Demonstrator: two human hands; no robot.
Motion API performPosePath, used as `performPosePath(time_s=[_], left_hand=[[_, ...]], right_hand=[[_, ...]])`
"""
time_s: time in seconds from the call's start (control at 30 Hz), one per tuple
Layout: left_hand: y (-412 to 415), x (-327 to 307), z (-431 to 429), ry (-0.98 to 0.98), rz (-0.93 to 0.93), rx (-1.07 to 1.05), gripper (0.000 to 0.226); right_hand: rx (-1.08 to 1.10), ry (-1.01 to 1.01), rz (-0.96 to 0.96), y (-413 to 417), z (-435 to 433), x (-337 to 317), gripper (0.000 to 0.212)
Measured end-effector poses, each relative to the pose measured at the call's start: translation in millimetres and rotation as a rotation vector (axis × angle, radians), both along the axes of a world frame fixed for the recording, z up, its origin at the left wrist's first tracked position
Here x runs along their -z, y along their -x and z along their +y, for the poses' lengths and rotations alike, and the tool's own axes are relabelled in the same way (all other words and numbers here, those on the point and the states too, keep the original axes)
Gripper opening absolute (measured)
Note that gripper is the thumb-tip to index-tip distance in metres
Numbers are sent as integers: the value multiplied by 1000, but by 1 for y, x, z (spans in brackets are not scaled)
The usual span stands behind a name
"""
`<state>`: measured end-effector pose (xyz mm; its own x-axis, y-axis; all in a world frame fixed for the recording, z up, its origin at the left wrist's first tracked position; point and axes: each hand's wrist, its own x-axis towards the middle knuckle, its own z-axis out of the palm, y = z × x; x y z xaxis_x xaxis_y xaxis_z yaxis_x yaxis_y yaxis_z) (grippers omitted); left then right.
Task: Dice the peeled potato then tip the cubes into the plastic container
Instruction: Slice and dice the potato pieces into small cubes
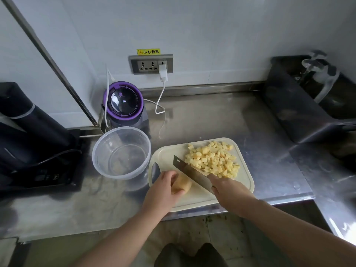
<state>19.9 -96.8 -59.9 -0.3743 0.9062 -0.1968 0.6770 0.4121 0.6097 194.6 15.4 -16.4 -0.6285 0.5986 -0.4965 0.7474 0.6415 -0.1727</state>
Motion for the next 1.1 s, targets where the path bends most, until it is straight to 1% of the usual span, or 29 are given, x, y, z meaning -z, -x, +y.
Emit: performPosePath(time_s=[0.1, 0.2, 0.33, 0.5, 0.7, 0.87, 1.1], left_hand=[[0, 2, 1, 20, -14, -28, 46], [-2, 3, 5, 15, -17, -43, 45], [-4, 6, 7, 18, -44, -89, 44], [-10, 2, 8, -33, -115, -204, 35], [-14, 2, 13, -8, -148, -270, 31], [-14, 2, 14, -2, -162, -286, 30], [-15, 3, 16, 4, -168, -288, 28]], right_hand=[[53, -7, -4, 4, 4, 9, 30], [81, -85, -19, 5, 10, 9, 29], [105, -52, 6, 1, 4, -2, 28], [51, -61, 14, -4, -16, -15, 35], [-5, -45, 10, -1, -28, -20, 43], [-16, -30, -7, 1, -32, -22, 46], [-134, -71, -43, 3, -33, -22, 44]])
